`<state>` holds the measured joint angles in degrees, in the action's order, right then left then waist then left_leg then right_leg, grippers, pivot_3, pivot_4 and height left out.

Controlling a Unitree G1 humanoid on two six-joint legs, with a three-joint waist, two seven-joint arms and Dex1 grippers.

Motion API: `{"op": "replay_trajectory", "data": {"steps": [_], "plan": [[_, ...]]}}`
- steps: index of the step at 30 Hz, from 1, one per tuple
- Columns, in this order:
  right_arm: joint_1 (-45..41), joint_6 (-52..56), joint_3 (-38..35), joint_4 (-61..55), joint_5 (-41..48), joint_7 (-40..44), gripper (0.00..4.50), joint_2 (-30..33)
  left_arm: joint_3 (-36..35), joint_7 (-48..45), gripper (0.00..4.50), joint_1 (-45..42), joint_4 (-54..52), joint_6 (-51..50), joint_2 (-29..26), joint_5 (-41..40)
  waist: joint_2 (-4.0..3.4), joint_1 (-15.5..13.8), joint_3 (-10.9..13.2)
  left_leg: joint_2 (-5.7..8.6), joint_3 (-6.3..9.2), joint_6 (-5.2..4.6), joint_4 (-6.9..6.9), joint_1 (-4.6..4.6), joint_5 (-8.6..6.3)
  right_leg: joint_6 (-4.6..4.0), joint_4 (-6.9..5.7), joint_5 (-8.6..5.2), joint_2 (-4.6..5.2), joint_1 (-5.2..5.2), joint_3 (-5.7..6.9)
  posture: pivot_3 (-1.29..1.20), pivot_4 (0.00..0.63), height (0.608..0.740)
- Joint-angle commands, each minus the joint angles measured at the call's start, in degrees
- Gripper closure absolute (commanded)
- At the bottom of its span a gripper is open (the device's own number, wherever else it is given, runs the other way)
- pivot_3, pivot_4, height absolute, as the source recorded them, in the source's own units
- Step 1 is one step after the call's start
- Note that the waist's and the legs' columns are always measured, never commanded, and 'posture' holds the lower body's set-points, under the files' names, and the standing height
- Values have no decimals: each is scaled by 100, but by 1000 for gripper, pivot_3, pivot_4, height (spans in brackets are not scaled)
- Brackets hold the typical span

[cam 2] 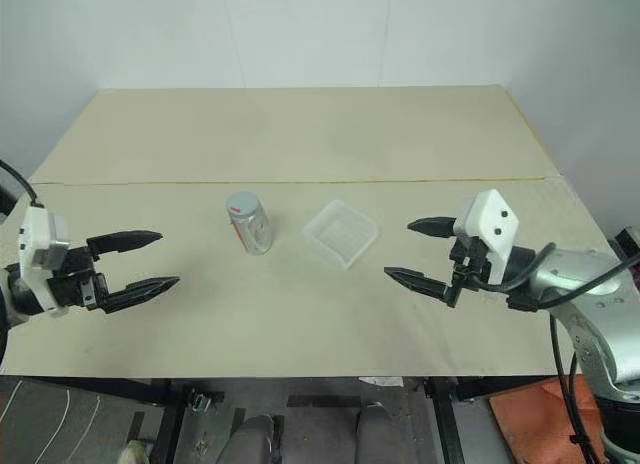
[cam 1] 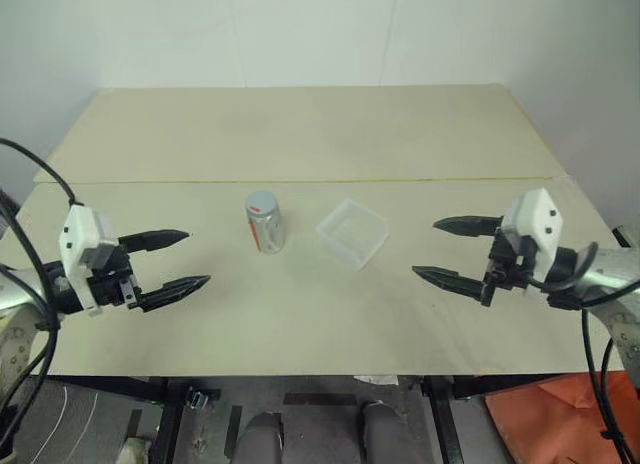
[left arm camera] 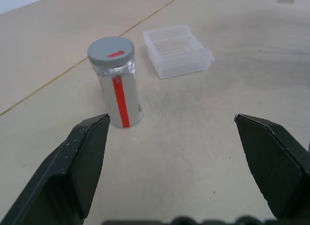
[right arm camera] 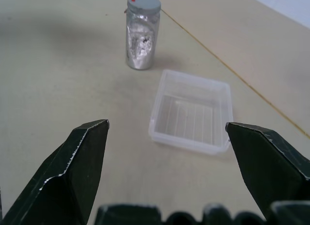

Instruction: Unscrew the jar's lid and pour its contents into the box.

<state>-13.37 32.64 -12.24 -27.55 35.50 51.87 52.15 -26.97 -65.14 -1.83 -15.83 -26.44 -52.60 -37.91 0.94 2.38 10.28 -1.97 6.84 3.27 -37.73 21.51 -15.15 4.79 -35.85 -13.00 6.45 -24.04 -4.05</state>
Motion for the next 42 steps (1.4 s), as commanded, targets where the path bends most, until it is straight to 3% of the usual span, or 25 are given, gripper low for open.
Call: {"op": "replay_trajectory", "data": {"steps": [1,11,19,24,42], "plan": [[-159,-180,-30,6,-13,51,0,-44,-172,154,19,-56,-263,-46,-76,-113,1,-14,0,0,0,0,0,0,0,0,1,0,0,1,0,0,150,740],[-320,-133,-182,52,57,273,0,51,310,1215,19,-209,-575,-110,591,-3,1,10,0,0,0,0,0,-1,0,0,0,0,-1,-1,0,0,150,740],[-141,-102,-403,-112,31,250,0,153,1207,2619,19,-553,-429,-141,1673,596,3,-1,-1,1,0,0,-2,-3,0,0,0,1,0,4,0,0,150,740],[-64,31,-559,-293,152,242,0,246,1571,3217,19,-1152,206,171,2308,1114,5,-13,-3,2,0,0,-2,-7,0,-1,-2,1,-1,7,0,0,150,740],[113,242,-832,-690,307,-75,0,277,2212,3061,19,-2004,1626,1177,2909,1840,6,-7,-3,3,0,0,-3,-11,0,0,2,1,0,12,-1,0,150,740]]}}
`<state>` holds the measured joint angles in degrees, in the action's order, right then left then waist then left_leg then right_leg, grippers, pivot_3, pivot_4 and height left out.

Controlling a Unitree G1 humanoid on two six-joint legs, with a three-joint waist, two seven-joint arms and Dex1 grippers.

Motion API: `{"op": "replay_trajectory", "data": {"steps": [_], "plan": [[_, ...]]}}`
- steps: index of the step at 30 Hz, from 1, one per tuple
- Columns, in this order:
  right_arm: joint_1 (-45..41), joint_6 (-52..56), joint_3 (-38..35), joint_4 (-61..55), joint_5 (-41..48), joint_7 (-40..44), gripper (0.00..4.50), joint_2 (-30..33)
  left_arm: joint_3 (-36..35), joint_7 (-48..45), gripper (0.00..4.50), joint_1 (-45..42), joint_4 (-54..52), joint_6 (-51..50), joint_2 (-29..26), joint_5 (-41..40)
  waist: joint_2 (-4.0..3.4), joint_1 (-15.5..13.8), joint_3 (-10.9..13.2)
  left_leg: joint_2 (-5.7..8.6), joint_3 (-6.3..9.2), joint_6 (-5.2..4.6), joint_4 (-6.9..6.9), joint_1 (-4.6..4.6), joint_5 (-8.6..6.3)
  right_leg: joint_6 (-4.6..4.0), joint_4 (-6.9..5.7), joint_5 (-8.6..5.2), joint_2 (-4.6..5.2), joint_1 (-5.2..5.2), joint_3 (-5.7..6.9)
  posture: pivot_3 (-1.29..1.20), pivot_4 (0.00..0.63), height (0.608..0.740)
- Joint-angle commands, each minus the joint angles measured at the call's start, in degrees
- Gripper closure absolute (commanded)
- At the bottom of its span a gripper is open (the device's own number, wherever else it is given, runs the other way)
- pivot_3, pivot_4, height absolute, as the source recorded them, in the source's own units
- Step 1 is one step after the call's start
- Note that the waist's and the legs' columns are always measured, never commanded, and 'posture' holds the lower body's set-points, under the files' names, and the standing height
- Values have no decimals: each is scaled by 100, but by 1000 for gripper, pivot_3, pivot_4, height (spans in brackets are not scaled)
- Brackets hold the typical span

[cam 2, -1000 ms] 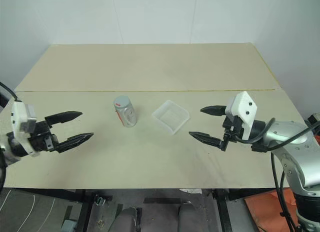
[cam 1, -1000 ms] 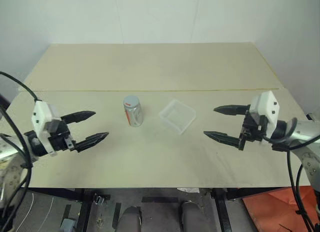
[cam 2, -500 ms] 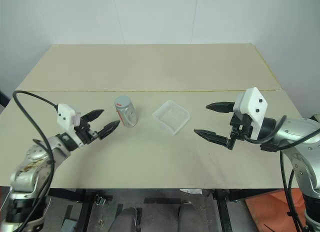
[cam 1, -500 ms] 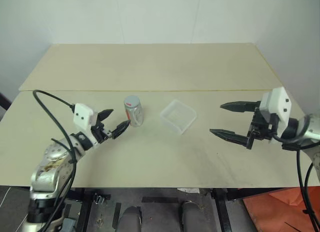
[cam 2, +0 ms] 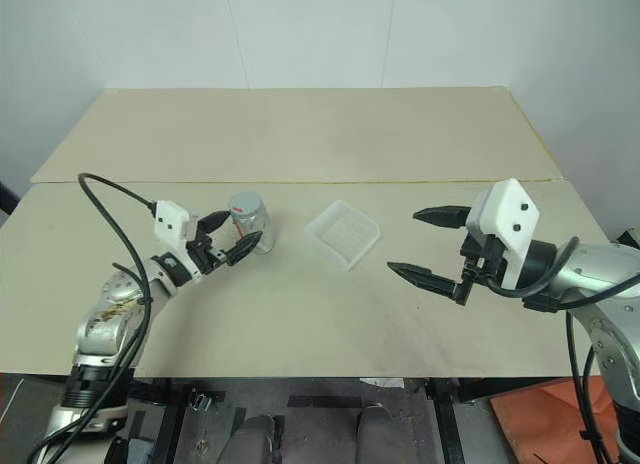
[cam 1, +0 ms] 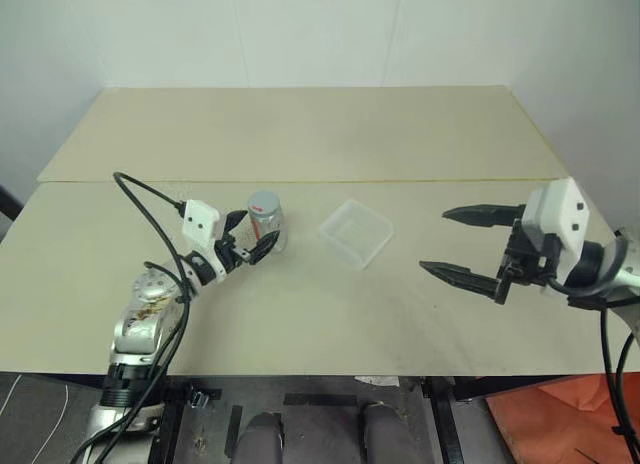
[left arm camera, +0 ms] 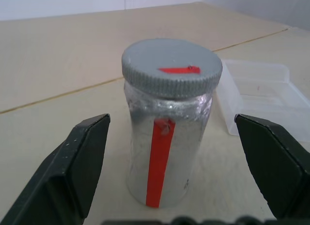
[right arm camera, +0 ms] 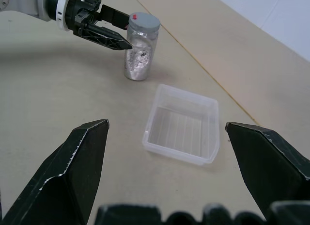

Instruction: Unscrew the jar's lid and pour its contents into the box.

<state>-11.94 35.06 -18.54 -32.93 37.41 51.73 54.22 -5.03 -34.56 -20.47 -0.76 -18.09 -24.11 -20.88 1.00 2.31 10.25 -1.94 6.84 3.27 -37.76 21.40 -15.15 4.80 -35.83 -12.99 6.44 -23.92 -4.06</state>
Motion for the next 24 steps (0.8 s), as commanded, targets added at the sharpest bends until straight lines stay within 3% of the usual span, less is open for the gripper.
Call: {"op": "replay_trajectory", "data": {"steps": [1,14,17,23,24], "plan": [[-45,3,-189,-149,114,-69,0,64,20,37,19,-178,219,432,103,192,0,-1,0,0,0,0,0,0,0,0,0,0,0,0,0,0,150,740],[-148,-95,-124,-76,65,-51,0,41,157,-104,19,-671,1217,1174,378,501,1,-5,0,1,0,0,-1,0,0,1,1,0,0,1,0,0,150,740],[-138,-105,-146,-85,76,-47,0,34,160,-128,579,-738,1349,1238,378,547,1,-3,0,1,0,0,-1,0,0,1,1,0,0,1,0,0,150,740],[-77,-134,-189,-98,75,-26,0,24,160,-95,2510,-839,1605,1386,410,628,1,-6,0,1,0,0,-1,0,0,1,1,0,0,1,0,0,150,740],[-64,-139,-193,-107,75,-24,0,20,161,-87,2585,-852,1628,1405,423,634,1,-8,0,1,0,0,-1,0,0,1,0,0,0,1,0,0,150,740]]}}
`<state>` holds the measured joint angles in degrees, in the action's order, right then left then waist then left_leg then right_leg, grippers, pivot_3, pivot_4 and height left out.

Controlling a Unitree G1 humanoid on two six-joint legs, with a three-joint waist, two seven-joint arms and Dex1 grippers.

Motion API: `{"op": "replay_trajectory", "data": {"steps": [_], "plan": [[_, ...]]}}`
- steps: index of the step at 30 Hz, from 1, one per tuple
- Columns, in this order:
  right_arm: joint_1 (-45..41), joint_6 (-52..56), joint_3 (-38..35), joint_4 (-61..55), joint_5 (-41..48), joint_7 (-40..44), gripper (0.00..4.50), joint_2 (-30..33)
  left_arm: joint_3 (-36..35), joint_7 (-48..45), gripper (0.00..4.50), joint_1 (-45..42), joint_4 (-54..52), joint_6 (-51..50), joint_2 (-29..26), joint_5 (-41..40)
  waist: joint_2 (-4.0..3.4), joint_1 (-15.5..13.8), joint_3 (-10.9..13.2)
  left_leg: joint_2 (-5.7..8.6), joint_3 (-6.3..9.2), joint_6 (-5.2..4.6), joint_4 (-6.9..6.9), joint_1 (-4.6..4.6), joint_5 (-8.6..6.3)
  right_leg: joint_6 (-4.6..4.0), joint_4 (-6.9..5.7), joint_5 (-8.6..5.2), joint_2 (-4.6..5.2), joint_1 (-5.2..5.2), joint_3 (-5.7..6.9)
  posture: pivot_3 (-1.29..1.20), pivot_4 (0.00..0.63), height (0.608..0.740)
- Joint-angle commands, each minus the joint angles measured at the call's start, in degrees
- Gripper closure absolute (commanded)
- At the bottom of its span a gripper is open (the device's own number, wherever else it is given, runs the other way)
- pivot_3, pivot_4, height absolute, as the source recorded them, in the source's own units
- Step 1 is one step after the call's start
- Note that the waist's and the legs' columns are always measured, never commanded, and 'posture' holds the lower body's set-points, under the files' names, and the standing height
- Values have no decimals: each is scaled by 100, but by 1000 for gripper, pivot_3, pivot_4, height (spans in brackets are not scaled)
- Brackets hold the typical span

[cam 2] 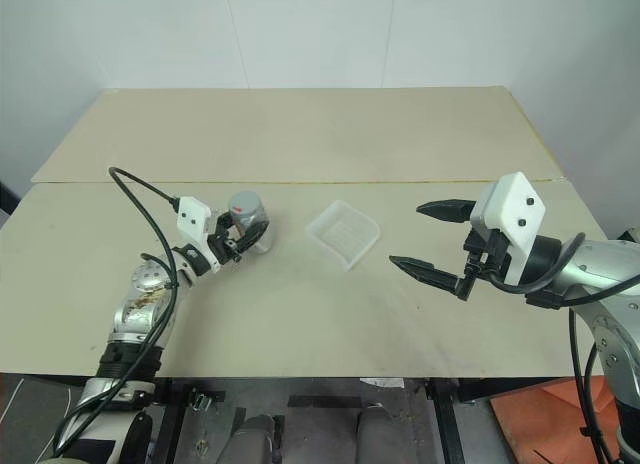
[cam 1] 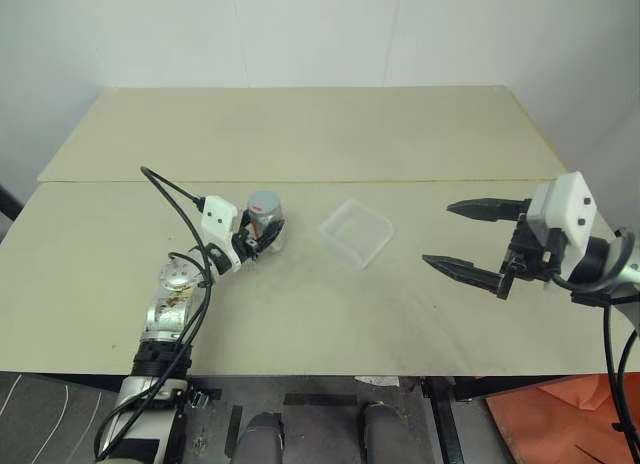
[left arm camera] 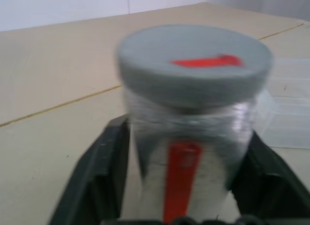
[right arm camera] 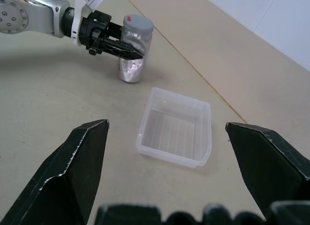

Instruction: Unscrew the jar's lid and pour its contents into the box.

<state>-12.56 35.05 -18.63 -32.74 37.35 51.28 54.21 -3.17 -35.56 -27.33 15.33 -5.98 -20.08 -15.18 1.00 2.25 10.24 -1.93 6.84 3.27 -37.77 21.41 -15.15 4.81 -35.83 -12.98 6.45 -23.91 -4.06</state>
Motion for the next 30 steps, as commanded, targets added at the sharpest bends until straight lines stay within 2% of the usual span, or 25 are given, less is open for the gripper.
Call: {"op": "replay_trajectory", "data": {"steps": [1,7,11,16,21,30], "plan": [[-1,-142,-178,-128,79,19,0,16,-24,18,2579,-187,48,210,30,73,0,-3,0,0,0,0,0,0,0,0,-1,0,0,0,0,0,150,740],[-53,-181,-102,-128,72,-22,0,-60,-74,-277,2579,-293,-217,74,-93,-117,0,6,0,0,0,0,0,0,0,0,1,0,0,0,0,0,150,740],[-433,-201,223,-89,148,-58,0,-282,-107,-1461,2579,-534,-870,-672,-709,-841,2,56,2,-2,0,1,0,1,0,0,-4,0,-2,-5,0,0,150,740],[-1567,28,903,270,236,-206,0,-826,157,-2844,2579,-924,-1186,-1235,-1231,-1421,0,52,2,-2,1,2,1,-2,1,0,-4,0,-3,-3,-1,0,150,740],[-2568,474,1511,549,324,-494,0,-1369,416,-3369,2579,-1432,-912,-1311,-1060,-1489,0,45,2,-2,4,4,1,2,2,0,-3,0,-3,-6,2,0,150,740],[-3300,683,2195,807,48,-863,0,-2059,690,-3929,2579,-1917,-492,-1238,-695,-1426,-1,72,2,-1,6,6,-2,14,4,0,-13,0,-3,-16,3,0,150,740]]}}
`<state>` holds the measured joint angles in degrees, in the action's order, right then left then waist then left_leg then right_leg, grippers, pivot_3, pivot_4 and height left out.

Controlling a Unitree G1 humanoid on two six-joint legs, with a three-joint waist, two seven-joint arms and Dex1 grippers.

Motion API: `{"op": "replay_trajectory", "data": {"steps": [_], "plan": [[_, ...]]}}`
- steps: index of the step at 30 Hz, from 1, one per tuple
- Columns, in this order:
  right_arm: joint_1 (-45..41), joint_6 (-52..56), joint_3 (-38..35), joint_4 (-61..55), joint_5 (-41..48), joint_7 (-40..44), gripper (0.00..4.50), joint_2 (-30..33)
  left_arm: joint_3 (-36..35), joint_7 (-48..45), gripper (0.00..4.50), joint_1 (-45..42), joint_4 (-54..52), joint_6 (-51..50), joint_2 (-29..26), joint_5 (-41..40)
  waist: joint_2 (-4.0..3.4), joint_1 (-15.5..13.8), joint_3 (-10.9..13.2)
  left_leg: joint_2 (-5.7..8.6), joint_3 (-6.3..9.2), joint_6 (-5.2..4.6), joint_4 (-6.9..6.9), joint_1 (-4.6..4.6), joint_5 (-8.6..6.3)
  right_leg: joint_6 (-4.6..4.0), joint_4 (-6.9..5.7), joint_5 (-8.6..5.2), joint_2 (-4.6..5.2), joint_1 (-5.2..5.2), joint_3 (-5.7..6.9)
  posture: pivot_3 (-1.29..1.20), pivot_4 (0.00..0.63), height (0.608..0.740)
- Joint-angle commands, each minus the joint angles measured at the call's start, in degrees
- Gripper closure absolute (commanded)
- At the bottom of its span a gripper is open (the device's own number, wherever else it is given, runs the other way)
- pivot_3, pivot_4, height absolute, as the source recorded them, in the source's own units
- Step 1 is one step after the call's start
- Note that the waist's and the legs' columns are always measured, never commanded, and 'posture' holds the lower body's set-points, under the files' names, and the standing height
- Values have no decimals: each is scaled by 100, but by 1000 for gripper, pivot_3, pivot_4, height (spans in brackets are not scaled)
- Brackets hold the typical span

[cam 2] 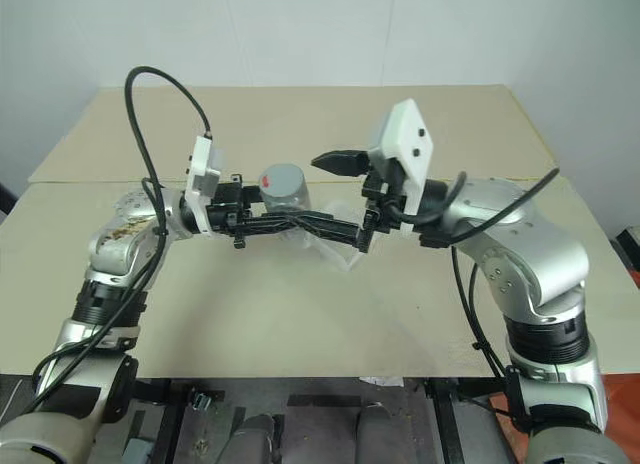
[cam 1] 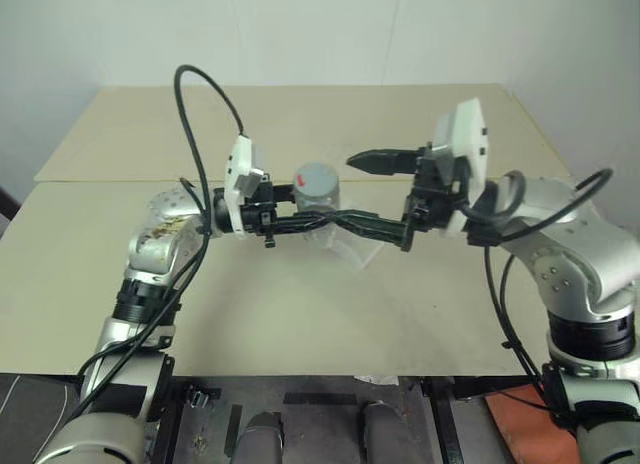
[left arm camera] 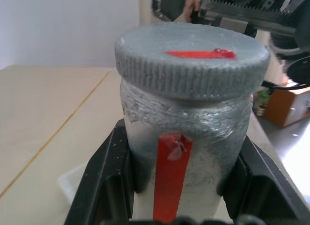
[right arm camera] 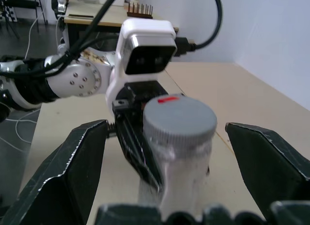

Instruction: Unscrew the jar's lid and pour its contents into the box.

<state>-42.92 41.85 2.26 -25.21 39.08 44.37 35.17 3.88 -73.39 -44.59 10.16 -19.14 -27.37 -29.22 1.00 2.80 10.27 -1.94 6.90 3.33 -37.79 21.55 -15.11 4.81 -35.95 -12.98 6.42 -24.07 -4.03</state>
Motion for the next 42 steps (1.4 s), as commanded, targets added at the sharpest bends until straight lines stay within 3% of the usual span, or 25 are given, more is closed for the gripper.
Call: {"op": "replay_trajectory", "data": {"steps": [1,12,15,19,20,23,28,33,41,42], "plan": [[-326,-13,170,124,-198,-231,0,-238,-15,-178,2579,-201,27,83,50,-25,0,43,0,0,0,0,0,-2,0,0,-1,0,0,-1,-1,0,150,740],[-474,117,368,378,-383,-286,0,-474,-54,-252,2579,-114,-132,69,25,0,-1,115,0,0,4,0,1,0,0,0,-11,0,-1,-4,0,0,150,740],[-495,156,334,415,-362,-256,536,-513,-69,-256,2579,-113,-152,51,10,-15,-1,116,1,0,4,-1,1,0,0,0,-11,0,0,-4,0,0,150,740],[-513,132,294,523,-382,-176,1729,-552,-73,-303,2579,-92,-204,39,-25,-40,-1,117,1,0,5,-1,1,0,0,0,-12,0,-1,-4,0,0,150,740],[-517,96,266,573,-344,-95,1737,-568,-71,-351,2579,-83,-235,33,-46,-61,-1,117,1,0,5,-1,1,0,0,0,-11,0,0,-4,0,0,150,740],[-534,-129,169,813,-113,471,1737,-611,-111,-633,2579,-49,-372,14,-130,-244,-2,125,1,0,5,-1,1,-1,0,0,-11,0,-1,-4,0,0,150,740],[-724,-1044,435,1778,68,2941,1737,-465,6,-1378,2579,-87,-542,-157,-331,-482,-4,127,2,0,4,-1,1,0,0,0,-7,0,-1,-1,0,0,150,740],[-1293,-1601,731,2905,-41,4516,1737,-736,99,-1619,2579,-223,-737,-505,-256,-708,-5,154,3,-1,4,-1,0,-4,0,0,-6,0,-3,-2,-1,0,150,740],[-1584,-2130,1002,3603,-323,4812,1737,-941,197,-1616,2579,-145,-870,-516,-196,-614,-8,165,5,-1,7,7,1,-2,4,0,-15,0,-3,-5,1,0,150,740],[-1557,-2147,955,3594,-380,4729,1387,-948,176,-1592,2579,-115,-862,-508,-219,-596,-8,164,5,-1,8,6,1,-3,4,0,-15,0,-3,-4,1,0,150,740]]}}
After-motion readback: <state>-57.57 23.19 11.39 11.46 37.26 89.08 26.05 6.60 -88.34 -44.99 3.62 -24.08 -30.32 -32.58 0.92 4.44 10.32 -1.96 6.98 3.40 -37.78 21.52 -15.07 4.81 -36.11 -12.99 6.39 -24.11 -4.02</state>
